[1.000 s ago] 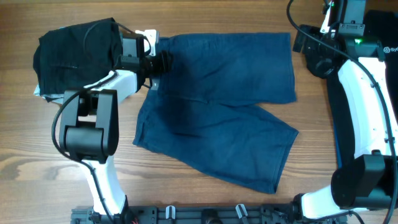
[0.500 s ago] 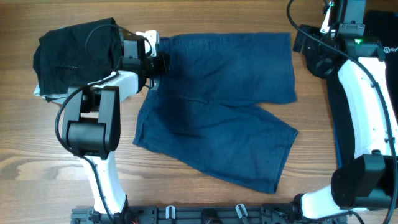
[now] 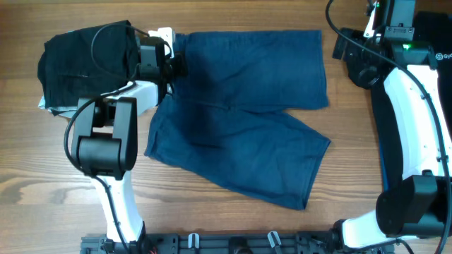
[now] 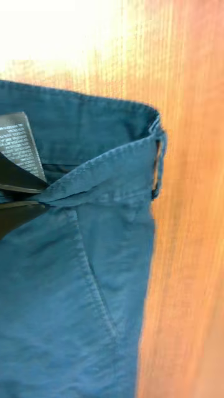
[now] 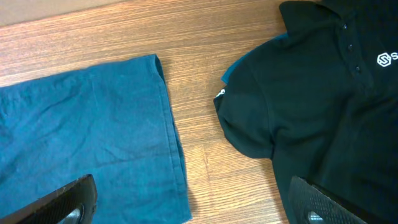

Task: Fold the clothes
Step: 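Drag the waistband up-left with the left gripper to straighten the shorts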

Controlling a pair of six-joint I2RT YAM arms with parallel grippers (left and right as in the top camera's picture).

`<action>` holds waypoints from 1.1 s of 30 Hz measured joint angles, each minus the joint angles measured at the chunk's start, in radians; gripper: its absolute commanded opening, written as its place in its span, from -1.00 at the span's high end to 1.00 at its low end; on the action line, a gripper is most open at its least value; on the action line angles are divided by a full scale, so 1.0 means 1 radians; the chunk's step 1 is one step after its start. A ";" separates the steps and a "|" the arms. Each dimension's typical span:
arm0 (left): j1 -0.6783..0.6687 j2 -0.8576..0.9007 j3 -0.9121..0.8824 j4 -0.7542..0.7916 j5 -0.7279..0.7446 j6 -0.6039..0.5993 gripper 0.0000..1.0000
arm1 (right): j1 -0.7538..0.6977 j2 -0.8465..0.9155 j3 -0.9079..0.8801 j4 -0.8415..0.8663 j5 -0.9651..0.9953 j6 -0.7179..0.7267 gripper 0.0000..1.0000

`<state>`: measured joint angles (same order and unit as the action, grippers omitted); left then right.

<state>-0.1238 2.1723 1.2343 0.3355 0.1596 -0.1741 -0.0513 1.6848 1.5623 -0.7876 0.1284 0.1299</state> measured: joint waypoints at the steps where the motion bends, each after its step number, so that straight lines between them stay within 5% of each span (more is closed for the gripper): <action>1: 0.000 0.006 0.000 0.012 -0.018 0.000 0.31 | 0.000 0.000 0.000 0.000 0.000 0.000 -0.99; 9: 0.002 0.023 0.000 0.086 -0.098 -0.004 -0.17 | 0.000 0.000 0.000 0.000 0.000 0.000 -1.00; 13: 0.002 0.009 0.000 0.061 -0.103 -0.003 -0.19 | 0.000 0.000 0.000 0.000 0.000 0.000 -1.00; 18: 0.002 -0.177 0.000 -0.185 -0.103 -0.004 -0.33 | 0.000 0.000 0.000 0.001 0.000 0.000 -1.00; 22: 0.002 -0.409 0.003 -0.463 -0.106 -0.029 -0.98 | 0.000 0.000 0.000 0.000 0.000 0.000 -0.99; 33: 0.002 -0.572 0.003 -0.583 -0.110 -0.045 -0.99 | 0.000 0.000 -0.003 0.119 -0.006 -0.004 -0.99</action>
<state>-0.1223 1.6001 1.2373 -0.2474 0.0498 -0.2192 -0.0513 1.6852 1.5593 -0.6682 0.1226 0.1257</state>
